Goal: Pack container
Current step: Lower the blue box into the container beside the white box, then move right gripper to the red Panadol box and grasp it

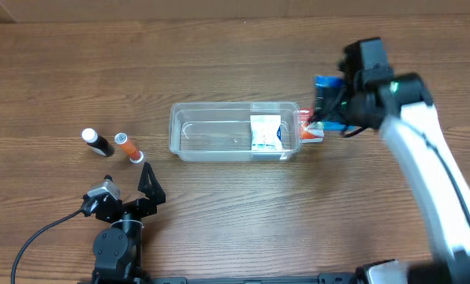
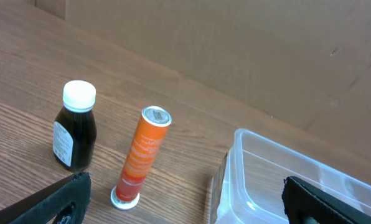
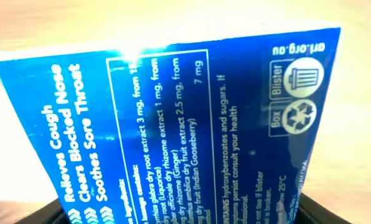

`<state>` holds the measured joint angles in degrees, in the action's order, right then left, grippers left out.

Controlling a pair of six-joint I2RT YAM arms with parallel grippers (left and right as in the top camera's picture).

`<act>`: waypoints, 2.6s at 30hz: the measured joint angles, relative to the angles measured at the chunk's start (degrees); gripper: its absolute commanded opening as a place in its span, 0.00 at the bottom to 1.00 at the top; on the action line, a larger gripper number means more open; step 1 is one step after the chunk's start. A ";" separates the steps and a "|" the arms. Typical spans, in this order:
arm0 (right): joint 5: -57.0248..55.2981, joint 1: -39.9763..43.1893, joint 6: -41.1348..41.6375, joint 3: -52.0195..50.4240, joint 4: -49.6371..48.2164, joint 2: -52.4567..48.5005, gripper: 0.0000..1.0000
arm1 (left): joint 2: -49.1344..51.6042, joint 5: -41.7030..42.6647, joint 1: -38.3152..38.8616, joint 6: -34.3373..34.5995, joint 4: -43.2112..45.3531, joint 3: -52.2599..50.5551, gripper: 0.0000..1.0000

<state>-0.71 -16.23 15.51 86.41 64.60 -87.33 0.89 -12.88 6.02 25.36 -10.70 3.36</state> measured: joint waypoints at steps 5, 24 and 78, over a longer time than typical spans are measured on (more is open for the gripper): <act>-5.20 -23.17 10.43 0.50 -13.44 0.35 0.74 | 0.00 0.00 0.00 0.02 -0.02 0.00 1.00; -9.49 -25.05 23.32 -1.05 -23.04 -28.89 0.91 | 0.00 0.00 0.00 0.00 0.00 0.00 1.00; 0.92 12.09 -1.99 -4.11 -8.90 -28.22 0.99 | 0.00 0.00 0.00 0.02 0.00 0.00 1.00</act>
<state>0.21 -4.14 13.52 82.30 55.70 -115.55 0.89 -12.88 6.02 25.39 -10.70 3.36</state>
